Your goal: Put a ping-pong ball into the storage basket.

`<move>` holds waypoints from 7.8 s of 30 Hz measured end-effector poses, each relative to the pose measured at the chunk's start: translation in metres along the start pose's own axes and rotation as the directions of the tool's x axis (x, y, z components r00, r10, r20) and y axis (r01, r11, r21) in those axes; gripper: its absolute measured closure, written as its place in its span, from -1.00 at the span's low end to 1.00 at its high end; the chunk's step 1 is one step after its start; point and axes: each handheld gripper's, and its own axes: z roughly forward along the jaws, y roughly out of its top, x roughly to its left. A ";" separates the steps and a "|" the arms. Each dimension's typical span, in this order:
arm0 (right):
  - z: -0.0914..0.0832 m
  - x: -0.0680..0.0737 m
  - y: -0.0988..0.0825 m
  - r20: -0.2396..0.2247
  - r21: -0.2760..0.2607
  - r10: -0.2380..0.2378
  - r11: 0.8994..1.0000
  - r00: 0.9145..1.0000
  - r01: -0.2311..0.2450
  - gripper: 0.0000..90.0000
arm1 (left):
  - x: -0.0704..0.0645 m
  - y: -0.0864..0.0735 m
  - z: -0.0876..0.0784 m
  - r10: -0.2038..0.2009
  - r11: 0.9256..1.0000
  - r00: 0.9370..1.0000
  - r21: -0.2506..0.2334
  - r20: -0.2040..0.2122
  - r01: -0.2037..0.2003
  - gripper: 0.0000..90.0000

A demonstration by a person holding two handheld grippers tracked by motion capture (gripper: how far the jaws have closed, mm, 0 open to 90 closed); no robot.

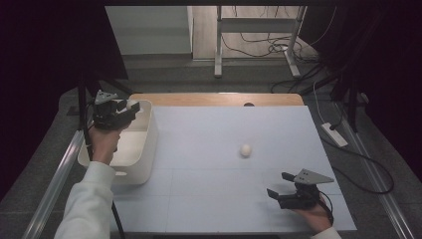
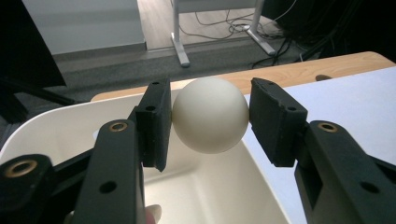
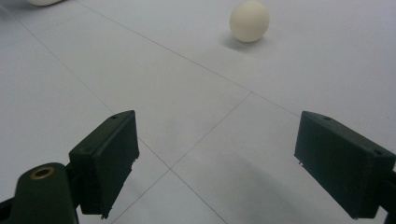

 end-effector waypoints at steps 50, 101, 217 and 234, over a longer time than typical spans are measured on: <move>0.001 0.000 -0.001 0.001 0.004 -0.001 1.000 1.000 0.001 -0.70 | 0.016 -0.018 0.032 -0.015 0.981 0.998 0.193 -0.063 0.027 0.11; 0.001 -0.003 0.001 0.011 -0.008 0.025 1.000 1.000 -0.025 -0.69 | -0.039 0.000 -0.001 -0.001 1.000 0.969 0.006 0.246 0.000 -0.60; -0.008 -0.004 -0.005 0.017 -0.015 0.029 0.999 0.999 -0.029 -0.69 | -0.187 -0.053 0.044 0.180 0.960 0.765 0.061 0.618 -0.275 -0.61; -0.008 -0.004 -0.006 0.022 -0.008 0.028 1.000 0.999 -0.028 -0.69 | -0.197 -0.060 0.062 0.183 0.953 0.752 0.075 0.633 -0.295 -0.60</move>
